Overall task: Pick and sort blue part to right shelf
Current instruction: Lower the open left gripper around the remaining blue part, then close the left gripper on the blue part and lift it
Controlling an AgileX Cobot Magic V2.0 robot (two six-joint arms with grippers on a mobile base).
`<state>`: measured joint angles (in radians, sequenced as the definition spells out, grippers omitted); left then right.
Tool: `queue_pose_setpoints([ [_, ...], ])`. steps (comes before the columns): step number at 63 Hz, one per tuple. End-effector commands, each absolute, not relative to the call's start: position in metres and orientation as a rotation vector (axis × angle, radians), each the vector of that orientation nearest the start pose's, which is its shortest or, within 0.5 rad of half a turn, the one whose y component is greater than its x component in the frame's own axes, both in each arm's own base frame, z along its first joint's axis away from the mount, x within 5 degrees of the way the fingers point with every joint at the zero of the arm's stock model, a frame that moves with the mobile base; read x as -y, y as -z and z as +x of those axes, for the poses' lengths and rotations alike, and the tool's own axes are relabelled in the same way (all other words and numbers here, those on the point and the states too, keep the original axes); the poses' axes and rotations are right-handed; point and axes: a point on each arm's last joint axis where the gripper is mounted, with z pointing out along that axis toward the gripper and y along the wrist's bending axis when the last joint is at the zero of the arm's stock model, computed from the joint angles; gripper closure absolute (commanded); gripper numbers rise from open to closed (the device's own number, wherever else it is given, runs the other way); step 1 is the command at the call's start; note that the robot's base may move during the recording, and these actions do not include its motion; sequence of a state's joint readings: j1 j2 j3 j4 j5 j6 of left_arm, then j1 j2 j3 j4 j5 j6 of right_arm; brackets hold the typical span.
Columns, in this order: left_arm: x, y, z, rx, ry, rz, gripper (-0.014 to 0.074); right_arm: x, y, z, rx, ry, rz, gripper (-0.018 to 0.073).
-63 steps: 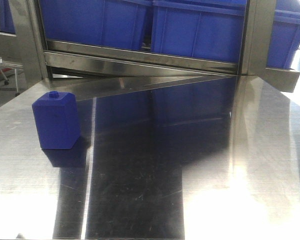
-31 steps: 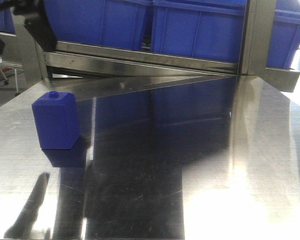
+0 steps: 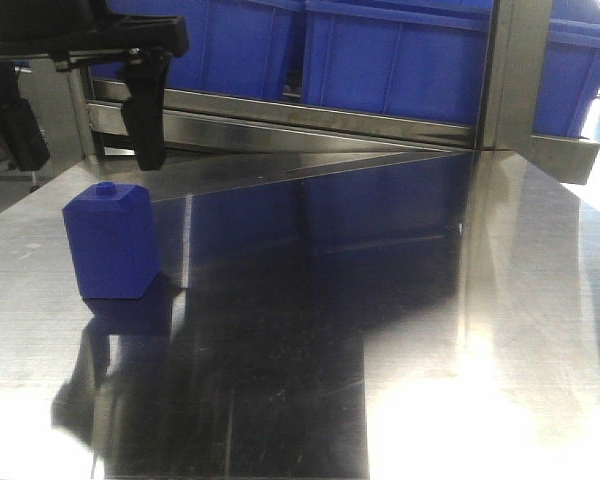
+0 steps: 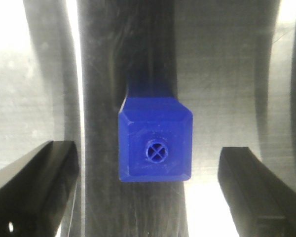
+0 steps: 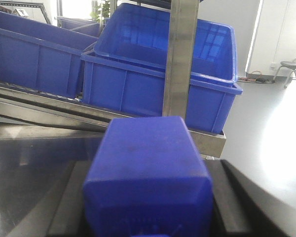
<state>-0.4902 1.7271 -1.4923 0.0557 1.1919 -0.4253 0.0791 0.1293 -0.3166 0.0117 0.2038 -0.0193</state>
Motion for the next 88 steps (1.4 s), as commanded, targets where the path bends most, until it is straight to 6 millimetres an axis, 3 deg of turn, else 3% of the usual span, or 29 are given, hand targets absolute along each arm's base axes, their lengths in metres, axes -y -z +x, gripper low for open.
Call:
queue_pose_setpoints([
  [1, 0.163, -0.309, 0.313, -2.887, 0.112, 0.058, -0.0013, -0.004, -0.311, 0.048, -1.388, -0.055, -0.06, 0.0125],
  [33, 0.167, -0.3, 0.323, -2.856, 0.116, 0.007, -0.0013, -0.004, -0.311, 0.048, -1.388, -0.055, -0.06, 0.0125],
  [48, 0.172, -0.281, 0.326, -2.931, 0.062, 0.021, -0.0013, -0.004, -0.311, 0.048, -1.388, -0.055, -0.06, 0.0125],
  [88, 0.178, -0.265, 0.328, -2.985, 0.027, 0.037, -0.0008, -0.004, -0.311, 0.048, -1.388, -0.055, -0.06, 0.0125],
])
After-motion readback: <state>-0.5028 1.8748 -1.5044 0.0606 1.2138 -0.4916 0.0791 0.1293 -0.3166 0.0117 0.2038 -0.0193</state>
